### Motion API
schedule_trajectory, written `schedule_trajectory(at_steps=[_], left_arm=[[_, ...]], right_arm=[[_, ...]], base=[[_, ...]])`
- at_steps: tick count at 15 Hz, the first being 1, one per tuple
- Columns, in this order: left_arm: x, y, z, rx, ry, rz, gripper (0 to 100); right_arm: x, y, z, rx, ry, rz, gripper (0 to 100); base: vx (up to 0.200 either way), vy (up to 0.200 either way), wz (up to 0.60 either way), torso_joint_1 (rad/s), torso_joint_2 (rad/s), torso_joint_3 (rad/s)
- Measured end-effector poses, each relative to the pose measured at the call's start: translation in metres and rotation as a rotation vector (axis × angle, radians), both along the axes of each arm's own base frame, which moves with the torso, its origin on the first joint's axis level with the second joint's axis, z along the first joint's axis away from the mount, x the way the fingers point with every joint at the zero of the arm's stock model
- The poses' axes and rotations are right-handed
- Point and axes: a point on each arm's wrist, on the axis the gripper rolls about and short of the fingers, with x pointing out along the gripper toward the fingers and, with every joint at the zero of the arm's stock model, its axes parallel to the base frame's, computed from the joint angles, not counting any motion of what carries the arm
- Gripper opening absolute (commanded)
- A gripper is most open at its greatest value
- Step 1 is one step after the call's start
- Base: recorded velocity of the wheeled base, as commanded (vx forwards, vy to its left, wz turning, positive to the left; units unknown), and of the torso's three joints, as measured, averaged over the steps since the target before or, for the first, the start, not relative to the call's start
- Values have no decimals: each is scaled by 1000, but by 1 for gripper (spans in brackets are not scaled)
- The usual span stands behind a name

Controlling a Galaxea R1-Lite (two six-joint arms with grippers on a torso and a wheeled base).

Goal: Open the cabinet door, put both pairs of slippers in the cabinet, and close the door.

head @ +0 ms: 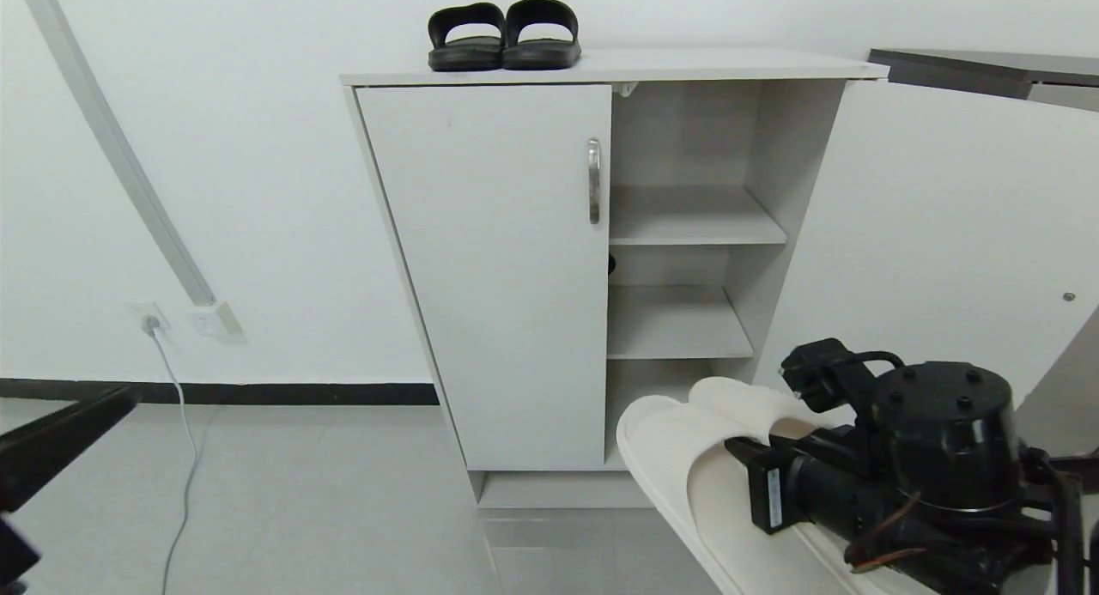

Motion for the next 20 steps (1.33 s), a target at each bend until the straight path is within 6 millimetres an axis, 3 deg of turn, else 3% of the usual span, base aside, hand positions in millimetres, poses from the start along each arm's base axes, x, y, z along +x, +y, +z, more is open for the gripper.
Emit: schedule_trajectory(at_steps=[4,8,13,18,20], left_arm=[[-50,15,-50,62,-38,248,0],[-73,18,-91,95,-10,349,0],[-86,18,-123,125,-38,404,0],[-86,12,-134,175,-127,177,0],[-86,10,-140,185,-86,108,0]], right_arm=[[33,15,-12,33,-78,-144,0],[40,19,-30,-12,-41,-157,0],[40,22,-37,-30,-27,-149,0],[37,24,-40,-40,-17,-137,0],[37,25,-42,-39,-18,-134,0]], base=[[0,0,0,0,0,0],[0,0,0,0,0,0],[0,0,0,0,0,0],[0,0,0,0,0,0],[0,0,0,0,0,0]])
